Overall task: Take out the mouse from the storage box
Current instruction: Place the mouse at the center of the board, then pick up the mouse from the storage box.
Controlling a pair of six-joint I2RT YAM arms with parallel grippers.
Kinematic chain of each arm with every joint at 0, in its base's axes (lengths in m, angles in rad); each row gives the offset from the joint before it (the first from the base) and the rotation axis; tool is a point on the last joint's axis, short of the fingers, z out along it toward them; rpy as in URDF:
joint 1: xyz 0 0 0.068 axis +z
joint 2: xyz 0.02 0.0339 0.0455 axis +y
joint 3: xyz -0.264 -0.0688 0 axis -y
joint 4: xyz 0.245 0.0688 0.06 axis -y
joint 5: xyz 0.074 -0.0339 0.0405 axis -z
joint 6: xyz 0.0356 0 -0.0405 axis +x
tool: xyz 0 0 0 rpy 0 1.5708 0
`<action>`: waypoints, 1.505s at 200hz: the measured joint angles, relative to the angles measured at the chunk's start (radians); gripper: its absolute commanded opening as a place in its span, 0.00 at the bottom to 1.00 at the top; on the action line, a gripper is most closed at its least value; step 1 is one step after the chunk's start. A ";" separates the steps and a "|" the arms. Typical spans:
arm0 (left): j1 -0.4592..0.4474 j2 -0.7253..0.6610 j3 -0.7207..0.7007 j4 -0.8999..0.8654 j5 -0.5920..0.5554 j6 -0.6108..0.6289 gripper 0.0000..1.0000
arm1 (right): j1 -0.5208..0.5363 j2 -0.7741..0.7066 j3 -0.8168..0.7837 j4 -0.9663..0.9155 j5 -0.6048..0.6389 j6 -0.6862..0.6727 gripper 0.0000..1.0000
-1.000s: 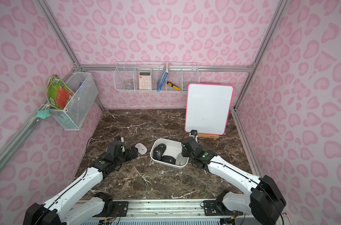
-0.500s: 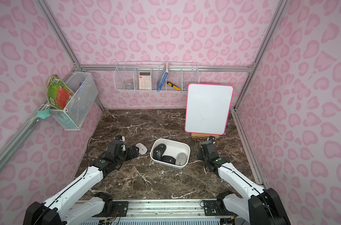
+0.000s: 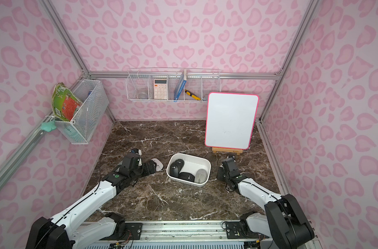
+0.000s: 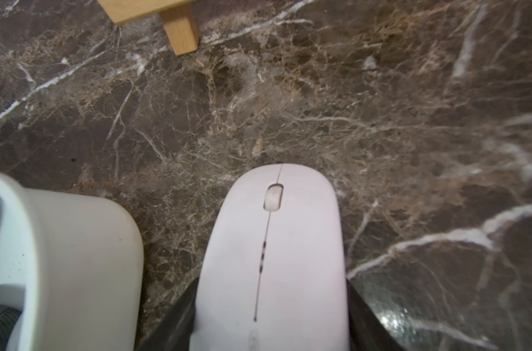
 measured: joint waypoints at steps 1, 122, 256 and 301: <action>-0.001 0.002 0.003 -0.002 0.000 -0.002 0.98 | 0.000 0.000 0.000 0.000 0.000 0.000 0.49; -0.083 0.141 0.206 -0.175 0.000 -0.039 0.95 | 0.000 -0.057 0.001 0.014 0.018 0.003 0.85; -0.401 0.665 0.740 -0.566 -0.103 -0.119 0.80 | 0.000 -0.323 -0.194 0.237 0.041 -0.118 0.89; -0.404 0.773 0.822 -0.626 -0.108 -0.138 0.77 | 0.000 -0.385 -0.233 0.279 0.039 -0.129 0.90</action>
